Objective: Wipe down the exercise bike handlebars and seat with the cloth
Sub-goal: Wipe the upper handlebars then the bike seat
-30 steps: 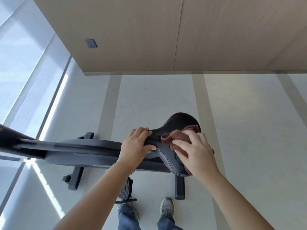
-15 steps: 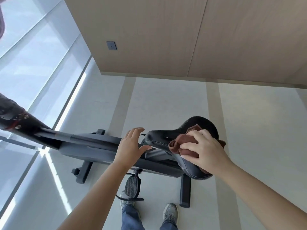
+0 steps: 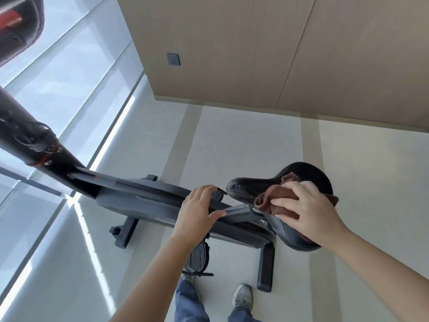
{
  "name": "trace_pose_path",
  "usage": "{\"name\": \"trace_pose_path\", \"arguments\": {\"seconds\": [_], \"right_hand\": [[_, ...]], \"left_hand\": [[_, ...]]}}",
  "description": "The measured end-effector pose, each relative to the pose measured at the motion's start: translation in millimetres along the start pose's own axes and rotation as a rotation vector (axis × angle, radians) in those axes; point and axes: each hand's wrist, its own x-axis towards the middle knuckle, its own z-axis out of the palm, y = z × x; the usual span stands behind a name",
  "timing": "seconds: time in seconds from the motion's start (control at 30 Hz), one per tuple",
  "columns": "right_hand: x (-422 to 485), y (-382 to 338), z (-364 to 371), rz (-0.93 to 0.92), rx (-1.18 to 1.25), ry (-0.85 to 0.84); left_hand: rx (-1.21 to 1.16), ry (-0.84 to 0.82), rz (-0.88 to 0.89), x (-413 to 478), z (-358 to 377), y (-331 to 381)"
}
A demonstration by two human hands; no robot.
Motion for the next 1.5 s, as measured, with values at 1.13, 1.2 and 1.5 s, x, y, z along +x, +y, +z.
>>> {"name": "trace_pose_path", "arguments": {"seconds": [1.13,1.2,1.5], "right_hand": [[-1.2,27.2,-4.0,0.555,0.093,0.265],[25.5,51.0,-6.0,0.602,0.124,0.204],[-46.4,6.4,5.2,0.65,0.241,0.425]], "left_hand": [[0.221,-0.282,0.33,70.1,39.2,72.4],[0.219,-0.263,0.337,69.4,39.6,71.7],[0.181,-0.203,0.363,64.6,40.5,71.0]]}}
